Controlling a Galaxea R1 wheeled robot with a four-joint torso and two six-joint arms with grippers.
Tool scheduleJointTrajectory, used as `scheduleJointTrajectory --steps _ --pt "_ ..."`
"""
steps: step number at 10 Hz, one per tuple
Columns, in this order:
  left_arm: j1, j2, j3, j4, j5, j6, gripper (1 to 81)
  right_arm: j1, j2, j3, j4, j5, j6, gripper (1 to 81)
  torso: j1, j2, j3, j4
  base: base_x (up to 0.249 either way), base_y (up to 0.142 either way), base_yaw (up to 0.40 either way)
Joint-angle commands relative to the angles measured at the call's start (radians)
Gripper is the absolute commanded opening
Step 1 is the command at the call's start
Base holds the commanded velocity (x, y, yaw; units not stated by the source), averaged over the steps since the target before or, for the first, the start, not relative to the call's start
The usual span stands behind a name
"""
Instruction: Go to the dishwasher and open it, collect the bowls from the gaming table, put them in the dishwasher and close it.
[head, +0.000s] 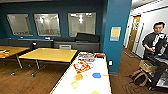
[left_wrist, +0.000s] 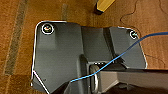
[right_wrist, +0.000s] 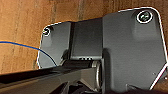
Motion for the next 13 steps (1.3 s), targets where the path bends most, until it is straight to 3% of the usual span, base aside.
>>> scheduleJointTrajectory --steps 1,13 --pt "-0.045 -0.006 0.002 0.002 0.042 0.002 81.1 0.050 0.006 0.007 0.005 -0.040 0.003 81.1 0.000 0.000 0.000 0.000 0.000 0.000 0.000" --pt "-0.045 -0.007 0.002 0.000 0.042 0.002 81.1 0.050 0.007 0.007 -0.001 -0.040 -0.002 81.1 0.000 0.000 0.000 0.000 0.000 0.098 0.000"
